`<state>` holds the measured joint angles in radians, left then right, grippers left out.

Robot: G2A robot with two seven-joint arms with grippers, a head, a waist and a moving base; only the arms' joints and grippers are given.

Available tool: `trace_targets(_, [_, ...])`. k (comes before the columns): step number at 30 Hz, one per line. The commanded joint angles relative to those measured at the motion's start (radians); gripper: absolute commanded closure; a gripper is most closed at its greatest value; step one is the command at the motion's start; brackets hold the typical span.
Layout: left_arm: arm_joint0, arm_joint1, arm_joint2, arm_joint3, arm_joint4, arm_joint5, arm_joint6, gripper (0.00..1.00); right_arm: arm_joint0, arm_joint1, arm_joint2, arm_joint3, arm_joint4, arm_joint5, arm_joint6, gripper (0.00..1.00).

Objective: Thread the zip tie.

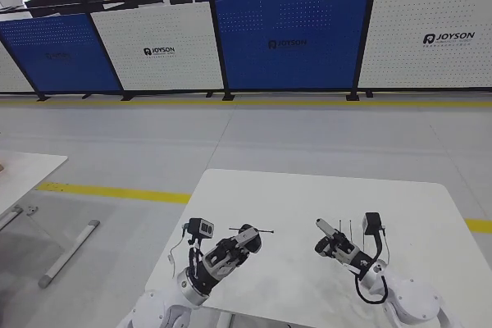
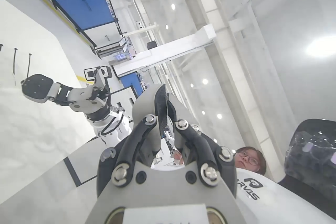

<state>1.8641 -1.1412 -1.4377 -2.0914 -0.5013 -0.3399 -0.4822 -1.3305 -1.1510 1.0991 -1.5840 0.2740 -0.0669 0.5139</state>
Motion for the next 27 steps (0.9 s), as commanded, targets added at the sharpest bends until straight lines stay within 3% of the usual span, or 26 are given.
trace_targets(1, [-0.016, -0.002, 0.008, -0.020, -0.034, 0.000, -0.002, 1.00, 0.000, 0.000, 0.000, 0.000, 0.000, 0.000, 0.000, 0.00])
trace_targets(6, [-0.046, -0.024, -0.057, -0.109, -0.148, 0.000, -0.004, 1.00, 0.000, 0.000, 0.000, 0.000, 0.000, 0.000, 0.000, 0.00])
trace_targets(8, [-0.045, -0.032, -0.069, -0.108, -0.156, 0.000, -0.026, 1.00, 0.000, 0.000, 0.000, 0.000, 0.000, 0.000, 0.000, 0.00])
trace_targets(17, [-0.045, -0.032, -0.069, -0.108, -0.156, 0.000, -0.026, 1.00, 0.000, 0.000, 0.000, 0.000, 0.000, 0.000, 0.000, 0.00])
trace_targets(21, [-0.070, -0.029, -0.056, -0.092, -0.046, 0.068, -0.024, 1.00, 0.000, 0.000, 0.000, 0.000, 0.000, 0.000, 0.000, 0.00])
trace_targets(23, [-0.082, -0.026, -0.043, -0.073, 0.013, 0.123, -0.038, 1.00, 0.000, 0.000, 0.000, 0.000, 0.000, 0.000, 0.000, 0.00])
trace_targets(27, [-0.112, -0.022, -0.030, -0.015, 0.125, 0.183, -0.036, 1.00, 0.000, 0.000, 0.000, 0.000, 0.000, 0.000, 0.000, 0.00])
